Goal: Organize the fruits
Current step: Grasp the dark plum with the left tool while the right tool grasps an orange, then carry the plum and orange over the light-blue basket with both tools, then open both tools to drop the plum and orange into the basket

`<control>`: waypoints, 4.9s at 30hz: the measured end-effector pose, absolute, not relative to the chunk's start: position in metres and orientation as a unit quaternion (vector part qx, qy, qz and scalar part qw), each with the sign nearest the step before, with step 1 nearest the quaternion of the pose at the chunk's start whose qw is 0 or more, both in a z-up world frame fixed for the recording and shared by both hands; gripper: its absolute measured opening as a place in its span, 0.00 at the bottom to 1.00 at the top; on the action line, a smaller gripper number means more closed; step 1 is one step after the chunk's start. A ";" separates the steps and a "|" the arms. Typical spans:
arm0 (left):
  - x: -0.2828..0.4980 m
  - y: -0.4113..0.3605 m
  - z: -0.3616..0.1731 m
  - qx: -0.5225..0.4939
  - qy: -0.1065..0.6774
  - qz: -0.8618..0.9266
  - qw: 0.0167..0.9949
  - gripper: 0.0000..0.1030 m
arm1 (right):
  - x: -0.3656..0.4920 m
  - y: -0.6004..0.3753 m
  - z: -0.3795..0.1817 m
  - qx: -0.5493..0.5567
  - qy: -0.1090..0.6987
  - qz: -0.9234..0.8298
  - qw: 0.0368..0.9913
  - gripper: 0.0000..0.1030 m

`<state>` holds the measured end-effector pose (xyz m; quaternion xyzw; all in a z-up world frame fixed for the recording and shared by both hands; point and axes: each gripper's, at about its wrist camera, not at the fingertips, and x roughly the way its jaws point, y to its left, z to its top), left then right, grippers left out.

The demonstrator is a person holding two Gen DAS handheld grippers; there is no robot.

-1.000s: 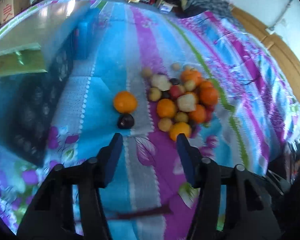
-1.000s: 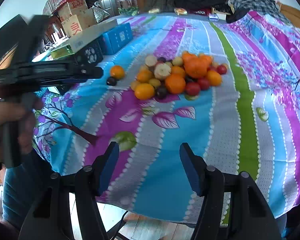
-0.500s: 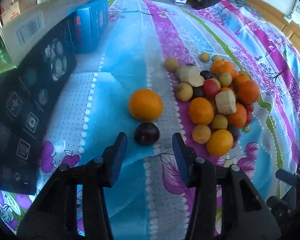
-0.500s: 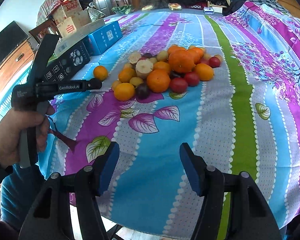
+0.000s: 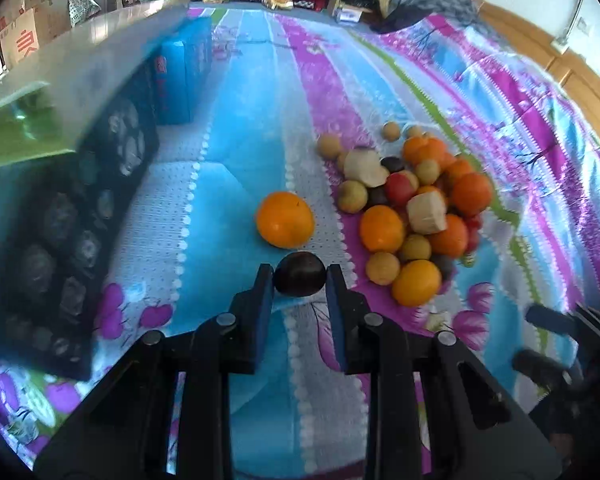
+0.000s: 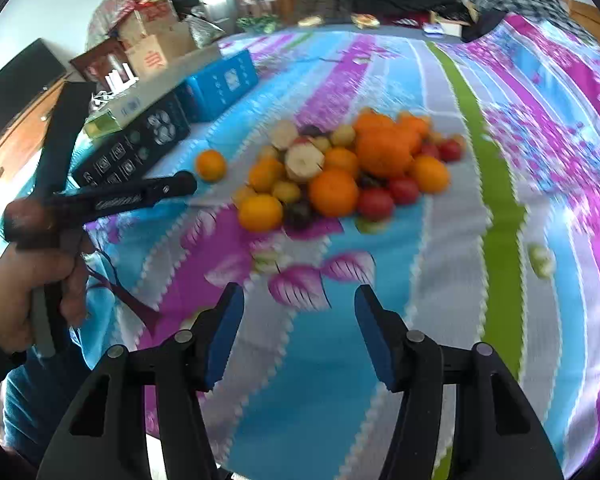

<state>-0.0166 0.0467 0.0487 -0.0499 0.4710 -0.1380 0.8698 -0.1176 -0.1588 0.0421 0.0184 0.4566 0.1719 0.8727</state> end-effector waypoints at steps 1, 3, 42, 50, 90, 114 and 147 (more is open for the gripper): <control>-0.020 0.050 0.053 -0.054 0.467 -0.140 0.872 0.26 | -0.110 -0.157 0.044 0.015 0.454 0.176 0.873 0.60; -0.024 0.057 0.061 -0.064 0.459 -0.141 0.875 0.26 | -0.098 -0.152 0.046 0.017 0.454 0.185 0.871 0.60; -0.040 0.099 0.134 -0.067 0.400 -0.077 0.911 0.26 | -0.028 -0.076 0.114 -0.019 0.404 0.176 0.898 0.37; -0.051 0.117 0.166 -0.070 0.374 -0.059 0.923 0.26 | -0.043 -0.069 0.176 -0.026 0.361 0.179 0.915 0.37; -0.133 0.348 0.170 -0.208 0.406 0.187 0.870 0.26 | -0.061 0.255 0.202 -0.140 0.425 0.408 0.796 0.37; -0.138 0.372 0.141 -0.230 0.440 0.174 0.851 0.26 | -0.059 0.283 0.161 -0.168 0.467 0.403 0.769 0.37; -0.136 0.376 0.138 -0.228 0.444 0.197 0.844 0.71 | -0.057 0.282 0.159 -0.161 0.469 0.405 0.768 0.56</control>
